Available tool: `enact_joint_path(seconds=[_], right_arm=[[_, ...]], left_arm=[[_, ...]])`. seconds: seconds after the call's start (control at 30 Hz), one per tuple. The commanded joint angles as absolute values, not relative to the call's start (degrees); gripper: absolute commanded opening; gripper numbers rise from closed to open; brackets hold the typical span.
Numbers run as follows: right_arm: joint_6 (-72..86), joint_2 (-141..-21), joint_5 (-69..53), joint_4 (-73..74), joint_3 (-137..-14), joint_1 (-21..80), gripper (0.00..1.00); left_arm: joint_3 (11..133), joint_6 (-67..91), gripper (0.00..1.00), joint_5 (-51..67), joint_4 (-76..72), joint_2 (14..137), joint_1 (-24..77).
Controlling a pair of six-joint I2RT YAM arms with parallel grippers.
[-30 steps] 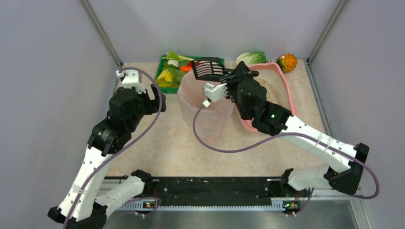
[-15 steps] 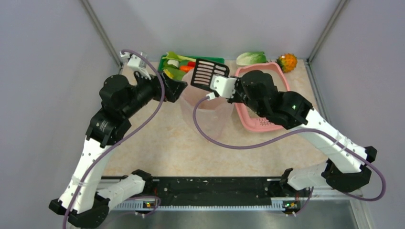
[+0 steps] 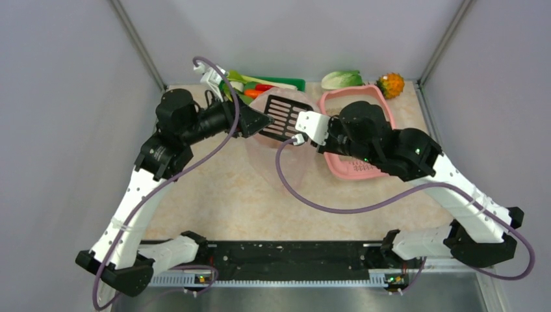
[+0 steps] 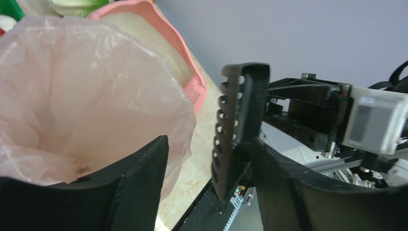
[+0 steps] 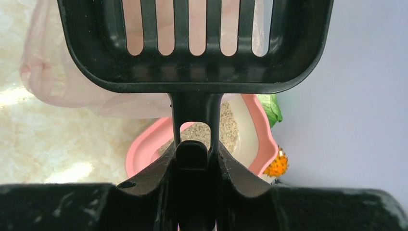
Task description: Clean the litter box
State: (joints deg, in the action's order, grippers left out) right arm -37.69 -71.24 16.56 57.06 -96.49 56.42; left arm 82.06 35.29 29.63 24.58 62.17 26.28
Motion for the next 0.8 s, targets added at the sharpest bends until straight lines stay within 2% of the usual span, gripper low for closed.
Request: enact_joint_path(seconds=[0.0,0.17,0.27,0.33,0.4,0.6,0.7,0.77], right_arm=[[-36.2,-69.06,11.43,56.52,-97.39,56.07,0.0],[-36.38,-68.52,9.05,55.94,-96.85,56.08,0.0],[-36.39,-67.98,7.79,55.02,-96.3,56.09,0.0],[-36.31,-67.64,6.98,54.21,-95.94,56.07,0.0],[-36.21,-67.02,5.93,53.14,-95.27,56.07,0.03],[-36.21,-62.68,1.08,47.73,-91.86,55.78,0.26],[-36.0,-60.46,-2.14,45.48,-89.78,54.73,0.36],[-35.51,-59.7,-4.27,44.7,-88.88,53.85,0.38]], left_arm=[[82.29,36.03,0.63,31.24,25.87,61.33,26.04],[82.41,36.83,0.28,31.12,26.6,61.13,26.1],[81.39,38.86,0.15,32.35,25.57,61.22,26.05],[80.42,40.57,0.03,33.31,24.4,61.09,26.1],[79.69,41.81,0.0,33.57,23.8,61.02,26.07],[77.22,47.75,0.0,35.45,21.55,60.02,22.63],[72.76,54.83,0.0,40.02,14.43,58.61,18.33],[69.79,59.14,0.0,42.77,9.77,58.01,16.48]])
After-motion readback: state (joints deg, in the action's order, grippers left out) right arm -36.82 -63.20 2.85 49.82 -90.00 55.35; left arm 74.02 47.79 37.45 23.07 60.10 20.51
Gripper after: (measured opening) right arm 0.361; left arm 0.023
